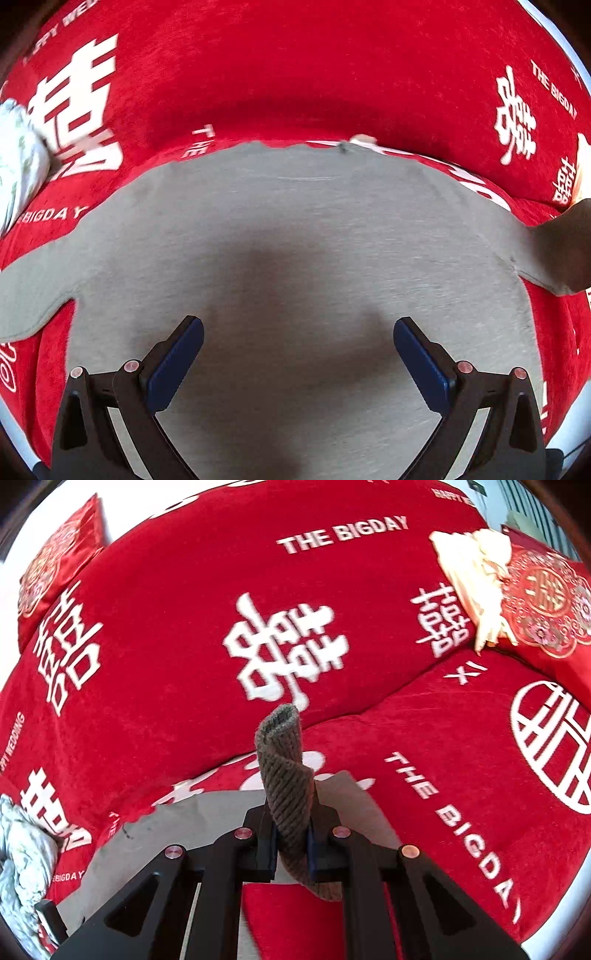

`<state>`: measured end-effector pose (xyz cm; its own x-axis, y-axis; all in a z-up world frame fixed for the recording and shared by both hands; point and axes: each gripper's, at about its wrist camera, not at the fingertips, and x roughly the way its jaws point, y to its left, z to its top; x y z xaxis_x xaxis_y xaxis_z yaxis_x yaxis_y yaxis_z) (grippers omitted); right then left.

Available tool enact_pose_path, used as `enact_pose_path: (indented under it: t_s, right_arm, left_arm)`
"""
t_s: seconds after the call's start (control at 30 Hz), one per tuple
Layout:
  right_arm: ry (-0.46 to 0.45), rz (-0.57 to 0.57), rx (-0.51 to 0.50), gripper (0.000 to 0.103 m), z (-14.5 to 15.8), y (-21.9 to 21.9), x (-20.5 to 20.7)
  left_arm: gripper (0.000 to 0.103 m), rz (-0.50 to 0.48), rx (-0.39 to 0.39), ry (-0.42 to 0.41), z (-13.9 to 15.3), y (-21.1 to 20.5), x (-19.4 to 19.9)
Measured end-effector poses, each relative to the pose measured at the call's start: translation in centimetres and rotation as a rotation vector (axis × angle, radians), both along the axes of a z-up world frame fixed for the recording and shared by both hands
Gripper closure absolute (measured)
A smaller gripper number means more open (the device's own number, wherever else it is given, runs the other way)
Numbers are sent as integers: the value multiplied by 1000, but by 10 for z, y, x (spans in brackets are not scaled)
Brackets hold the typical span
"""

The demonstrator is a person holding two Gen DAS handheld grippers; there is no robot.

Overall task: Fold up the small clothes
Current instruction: 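Carry the sleeve across the sweater body with the right gripper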

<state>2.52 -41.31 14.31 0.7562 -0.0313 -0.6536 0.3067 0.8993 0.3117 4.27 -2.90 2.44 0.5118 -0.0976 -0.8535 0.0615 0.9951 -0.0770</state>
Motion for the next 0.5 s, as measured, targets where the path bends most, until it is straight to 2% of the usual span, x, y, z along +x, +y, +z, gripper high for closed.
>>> enact_pose_path:
  t_s: [0.23, 0.37, 0.5]
  right_arm:
    - [4, 44, -15, 91, 6, 49, 12]
    - [17, 79, -1, 91, 4, 78, 22]
    - [33, 125, -13, 91, -2, 113, 32]
  left_arm:
    - [0, 25, -5, -14, -2, 34, -4]
    - [0, 34, 26, -63, 1, 51, -11]
    - [0, 56, 14, -99, -2, 70, -16]
